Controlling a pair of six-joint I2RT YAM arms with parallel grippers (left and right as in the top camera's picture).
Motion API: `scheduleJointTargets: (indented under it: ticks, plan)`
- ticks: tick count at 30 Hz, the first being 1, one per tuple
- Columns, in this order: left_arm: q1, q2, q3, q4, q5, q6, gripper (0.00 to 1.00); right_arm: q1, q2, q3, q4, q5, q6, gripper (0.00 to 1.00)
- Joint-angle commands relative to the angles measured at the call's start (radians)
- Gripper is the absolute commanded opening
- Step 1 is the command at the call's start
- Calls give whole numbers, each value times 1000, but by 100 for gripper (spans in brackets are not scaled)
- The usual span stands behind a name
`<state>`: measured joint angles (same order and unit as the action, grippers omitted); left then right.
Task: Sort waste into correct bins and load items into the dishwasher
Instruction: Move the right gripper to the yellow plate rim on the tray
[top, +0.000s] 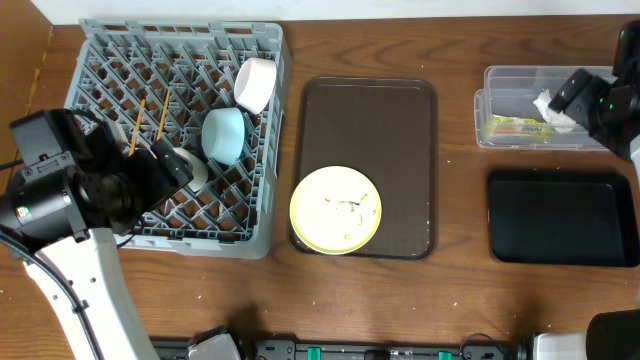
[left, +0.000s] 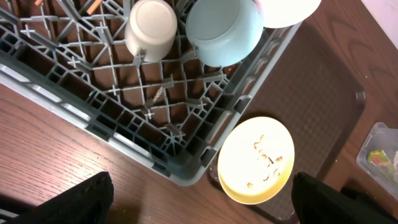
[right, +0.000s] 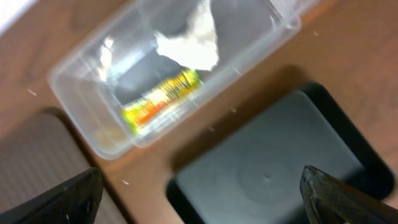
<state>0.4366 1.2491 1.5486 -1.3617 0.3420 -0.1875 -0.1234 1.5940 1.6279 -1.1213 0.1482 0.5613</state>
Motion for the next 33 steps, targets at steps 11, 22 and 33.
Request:
scheduleJointTargets:
  ticks: [11,22,33]
  plan:
    - [12,38,4,16,-21,-21,93,205,-4,4,2,-775,-418,96]
    - [12,45,4,16,-21,-21,93,702,40,-137,115,-110,-285,62]
    - [12,45,4,16,-21,-21,93,747,283,-244,275,-226,-206,46]
